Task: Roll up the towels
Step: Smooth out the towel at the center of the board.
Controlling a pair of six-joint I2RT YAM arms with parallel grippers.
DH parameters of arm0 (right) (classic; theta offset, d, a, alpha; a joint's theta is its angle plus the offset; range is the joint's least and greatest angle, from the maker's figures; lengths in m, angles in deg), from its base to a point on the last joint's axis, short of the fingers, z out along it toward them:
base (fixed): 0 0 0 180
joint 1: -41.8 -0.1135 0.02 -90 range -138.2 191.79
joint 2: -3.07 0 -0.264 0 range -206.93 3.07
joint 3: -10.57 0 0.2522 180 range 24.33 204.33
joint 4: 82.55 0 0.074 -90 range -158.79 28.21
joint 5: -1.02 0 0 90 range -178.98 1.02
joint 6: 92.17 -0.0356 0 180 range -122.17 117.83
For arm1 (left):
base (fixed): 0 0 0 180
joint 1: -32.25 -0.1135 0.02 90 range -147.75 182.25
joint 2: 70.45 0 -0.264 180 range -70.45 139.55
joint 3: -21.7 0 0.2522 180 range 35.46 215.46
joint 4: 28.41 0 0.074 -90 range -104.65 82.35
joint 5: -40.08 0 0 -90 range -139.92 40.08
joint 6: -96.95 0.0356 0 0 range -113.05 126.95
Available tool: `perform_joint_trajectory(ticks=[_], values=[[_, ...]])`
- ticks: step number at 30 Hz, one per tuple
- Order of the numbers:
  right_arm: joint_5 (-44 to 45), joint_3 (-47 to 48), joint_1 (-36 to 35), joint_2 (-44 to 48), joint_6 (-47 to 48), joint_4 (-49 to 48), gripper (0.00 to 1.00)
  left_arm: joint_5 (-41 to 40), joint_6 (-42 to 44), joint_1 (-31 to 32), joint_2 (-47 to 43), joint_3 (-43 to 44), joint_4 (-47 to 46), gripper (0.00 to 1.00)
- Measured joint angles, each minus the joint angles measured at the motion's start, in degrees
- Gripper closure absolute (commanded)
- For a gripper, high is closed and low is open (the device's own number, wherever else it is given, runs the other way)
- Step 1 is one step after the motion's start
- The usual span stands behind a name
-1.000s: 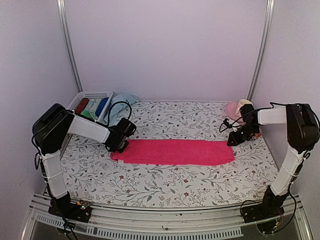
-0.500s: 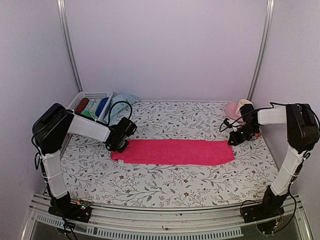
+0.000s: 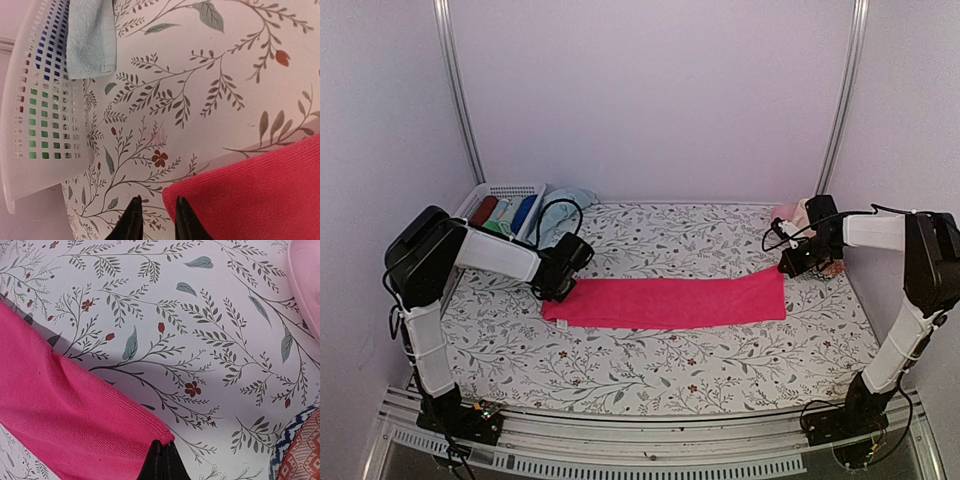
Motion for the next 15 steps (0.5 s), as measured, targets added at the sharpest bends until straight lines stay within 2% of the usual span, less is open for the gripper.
perform_joint_trajectory(ticks=[4,8,15], values=[[0.4,0.0,0.0,0.0,0.0,-0.3,0.98,-0.9,-0.4,-0.2,0.0,0.0,0.0,0.80],[2.0,0.0,0.0,-0.1,0.0,-0.8,0.98,-1.7,-1.2,-0.5,0.5,0.0,-0.1,0.87],[5.8,0.0,0.0,-1.8,-0.1,-2.0,0.95,-2.6,-1.7,-2.1,3.3,0.0,-0.2,0.88]])
